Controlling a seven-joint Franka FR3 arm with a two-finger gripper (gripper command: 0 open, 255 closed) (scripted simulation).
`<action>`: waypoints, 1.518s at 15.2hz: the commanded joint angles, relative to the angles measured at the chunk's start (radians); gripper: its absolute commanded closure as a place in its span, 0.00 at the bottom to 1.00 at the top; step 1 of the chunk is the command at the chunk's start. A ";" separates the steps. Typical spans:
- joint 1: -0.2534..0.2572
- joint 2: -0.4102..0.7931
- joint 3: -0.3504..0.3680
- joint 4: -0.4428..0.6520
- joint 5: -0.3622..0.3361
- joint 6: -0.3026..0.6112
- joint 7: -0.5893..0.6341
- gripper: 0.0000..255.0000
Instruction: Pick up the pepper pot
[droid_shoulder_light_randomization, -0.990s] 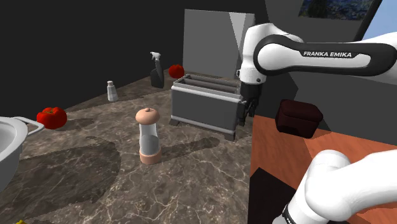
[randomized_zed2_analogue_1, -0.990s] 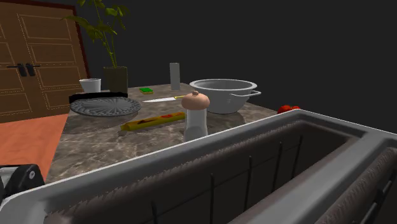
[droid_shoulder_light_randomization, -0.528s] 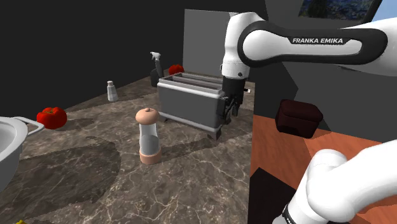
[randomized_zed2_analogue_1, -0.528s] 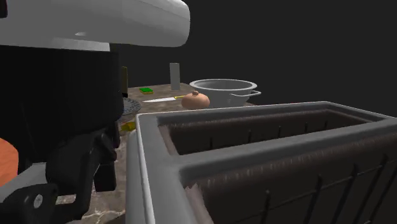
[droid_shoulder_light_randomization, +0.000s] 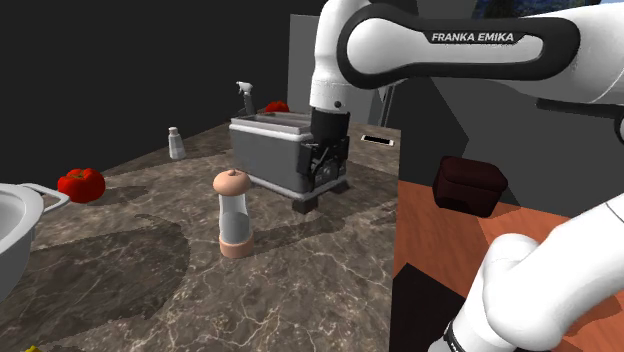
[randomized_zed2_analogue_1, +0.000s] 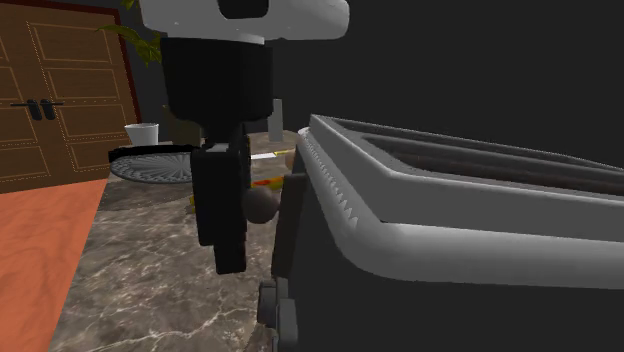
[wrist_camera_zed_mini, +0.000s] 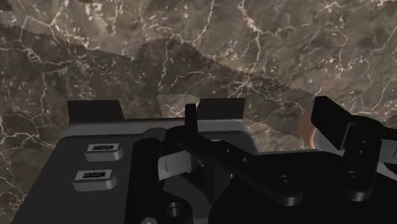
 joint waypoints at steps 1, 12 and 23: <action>0.010 0.041 0.022 0.052 0.015 0.005 0.031 0.00; 0.065 0.333 0.145 0.441 0.023 0.000 0.221 0.00; 0.076 0.351 0.159 0.373 0.024 0.098 0.229 0.00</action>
